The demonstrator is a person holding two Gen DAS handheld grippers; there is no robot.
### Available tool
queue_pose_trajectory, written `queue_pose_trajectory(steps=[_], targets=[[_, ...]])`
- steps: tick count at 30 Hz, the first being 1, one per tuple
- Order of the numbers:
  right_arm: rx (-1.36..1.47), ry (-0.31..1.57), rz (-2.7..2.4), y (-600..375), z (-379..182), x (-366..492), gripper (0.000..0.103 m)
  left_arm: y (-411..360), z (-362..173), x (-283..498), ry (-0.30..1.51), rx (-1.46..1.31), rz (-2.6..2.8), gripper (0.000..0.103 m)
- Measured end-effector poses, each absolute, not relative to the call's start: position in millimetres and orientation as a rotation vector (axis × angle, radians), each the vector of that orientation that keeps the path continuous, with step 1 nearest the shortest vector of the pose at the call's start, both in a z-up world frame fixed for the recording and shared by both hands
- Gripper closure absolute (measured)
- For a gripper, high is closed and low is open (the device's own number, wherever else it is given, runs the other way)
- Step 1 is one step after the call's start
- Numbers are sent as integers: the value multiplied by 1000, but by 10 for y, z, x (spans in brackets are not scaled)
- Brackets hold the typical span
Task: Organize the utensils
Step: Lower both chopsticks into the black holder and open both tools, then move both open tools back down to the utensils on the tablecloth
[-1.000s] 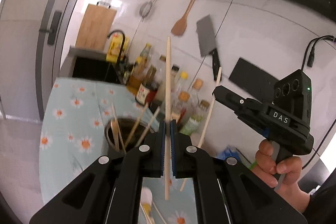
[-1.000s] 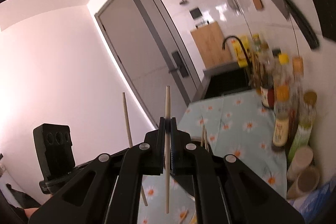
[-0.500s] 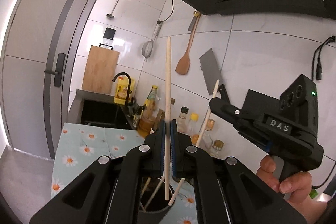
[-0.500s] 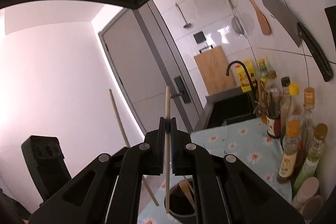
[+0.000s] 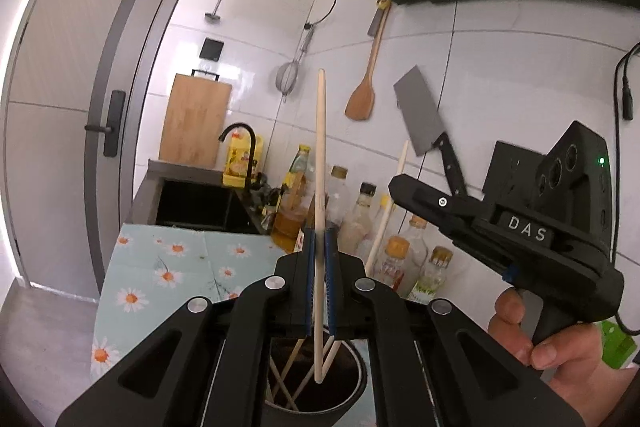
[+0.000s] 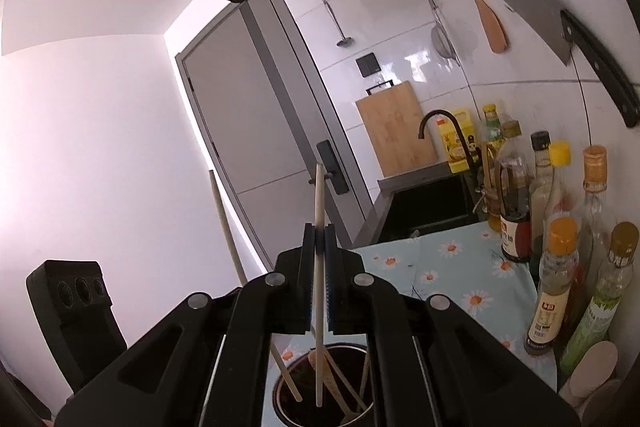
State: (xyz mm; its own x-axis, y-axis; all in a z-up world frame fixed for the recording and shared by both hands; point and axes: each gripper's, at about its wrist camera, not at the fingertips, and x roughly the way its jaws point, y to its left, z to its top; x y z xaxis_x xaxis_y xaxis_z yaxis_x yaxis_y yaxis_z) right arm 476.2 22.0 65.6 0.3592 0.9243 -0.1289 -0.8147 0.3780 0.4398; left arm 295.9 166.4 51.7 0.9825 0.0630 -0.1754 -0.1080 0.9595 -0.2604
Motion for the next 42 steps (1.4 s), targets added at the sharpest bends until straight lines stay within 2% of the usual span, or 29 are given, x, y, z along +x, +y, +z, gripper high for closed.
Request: queue_pose_trajectory(steps=[19,22,25,42], targets=[[286,484,1165,417,403,4771,95,1641,259,3005,280,-273,124,98],[293,501,1168,418,392,4799,94,1642,263,2990,280,-277,128,87],[301,512,1163,401,383,4825,88,1637,267,2976,280,-277,129,87],[324,514,1156,133,470,4679,85,1555,408,2712,271,-270,139,87]])
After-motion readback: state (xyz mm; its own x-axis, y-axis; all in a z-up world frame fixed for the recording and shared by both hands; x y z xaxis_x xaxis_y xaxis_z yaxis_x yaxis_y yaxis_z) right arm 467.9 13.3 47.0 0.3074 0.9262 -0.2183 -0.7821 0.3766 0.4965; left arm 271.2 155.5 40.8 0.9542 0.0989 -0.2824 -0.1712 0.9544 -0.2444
